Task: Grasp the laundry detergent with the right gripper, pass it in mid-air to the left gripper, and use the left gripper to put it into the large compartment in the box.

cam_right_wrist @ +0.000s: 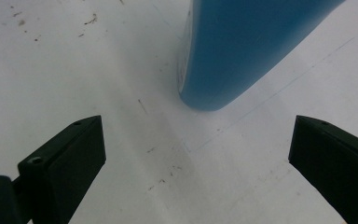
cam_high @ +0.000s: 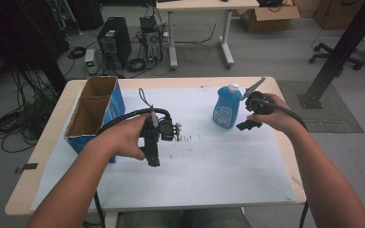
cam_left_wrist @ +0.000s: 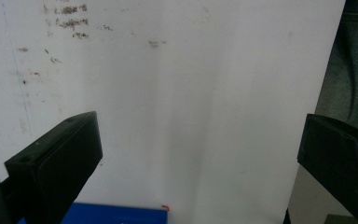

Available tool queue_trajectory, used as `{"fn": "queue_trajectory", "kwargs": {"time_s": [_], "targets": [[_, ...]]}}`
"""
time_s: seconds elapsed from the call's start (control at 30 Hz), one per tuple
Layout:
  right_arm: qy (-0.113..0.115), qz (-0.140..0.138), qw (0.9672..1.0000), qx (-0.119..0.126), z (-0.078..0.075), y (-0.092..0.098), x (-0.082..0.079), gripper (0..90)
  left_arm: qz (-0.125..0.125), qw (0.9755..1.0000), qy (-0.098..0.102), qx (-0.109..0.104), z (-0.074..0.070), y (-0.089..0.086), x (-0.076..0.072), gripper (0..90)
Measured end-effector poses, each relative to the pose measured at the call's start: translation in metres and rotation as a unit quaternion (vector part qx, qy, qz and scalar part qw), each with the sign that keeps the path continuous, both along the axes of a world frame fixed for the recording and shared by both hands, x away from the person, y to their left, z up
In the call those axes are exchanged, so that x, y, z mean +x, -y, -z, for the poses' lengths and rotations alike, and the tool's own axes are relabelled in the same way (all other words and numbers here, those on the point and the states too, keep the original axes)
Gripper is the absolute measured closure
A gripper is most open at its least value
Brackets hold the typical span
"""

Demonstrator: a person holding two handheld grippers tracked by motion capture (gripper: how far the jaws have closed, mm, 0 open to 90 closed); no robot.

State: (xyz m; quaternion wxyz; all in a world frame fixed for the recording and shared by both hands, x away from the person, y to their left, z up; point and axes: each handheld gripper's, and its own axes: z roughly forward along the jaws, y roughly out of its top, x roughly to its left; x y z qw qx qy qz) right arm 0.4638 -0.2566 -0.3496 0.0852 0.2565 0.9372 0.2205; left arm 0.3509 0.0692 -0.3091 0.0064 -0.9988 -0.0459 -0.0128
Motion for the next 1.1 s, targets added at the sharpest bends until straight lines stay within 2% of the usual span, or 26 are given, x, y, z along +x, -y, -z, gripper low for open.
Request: {"fn": "queue_trajectory", "kwargs": {"time_s": [0.2,0.37,0.4,0.47,0.67,0.77,0.9,0.93,1.1], "targets": [[0.004,0.006,1.0,0.001,0.003,-0.002,0.004,3.6,0.003,1.0,-0.002,0.001,0.003,0.001,-0.001,0.2],[0.007,0.018,0.9997,0.012,0.004,-0.003,0.007,3.6,0.004,1.0,-0.002,0.001,0.003,0.001,-0.003,0.2],[0.007,0.016,0.9995,0.028,0.005,-0.002,0.007,3.5,0.005,1.0,-0.001,0.001,0.003,0.0,-0.004,0.2],[0.005,0.016,0.9991,0.039,0.006,-0.001,0.007,3.3,0.004,1.0,-0.001,-0.001,0.003,-0.001,-0.005,0.2],[0.008,0.024,0.9991,0.035,0.012,-0.002,0.007,3.3,0.003,1.0,0.0,0.002,0.003,-0.002,-0.005,0.2],[0.017,0.026,0.9972,0.069,0.013,0.0,0.007,3.0,0.004,1.0,0.001,0.001,0.003,-0.002,-0.006,0.2],[0.025,0.03,0.9956,0.085,0.015,0.0,0.006,2.8,0.005,1.0,0.001,0.002,0.003,-0.002,-0.007,0.2],[0.032,0.028,0.9938,0.103,0.015,0.0,0.005,2.7,0.005,1.0,0.0,0.002,0.004,-0.002,-0.007,0.2],[0.048,0.024,0.9913,0.12,0.018,-0.002,0.003,2.5,0.006,1.0,0.0,0.002,0.004,-0.003,-0.007,0.2]]}}
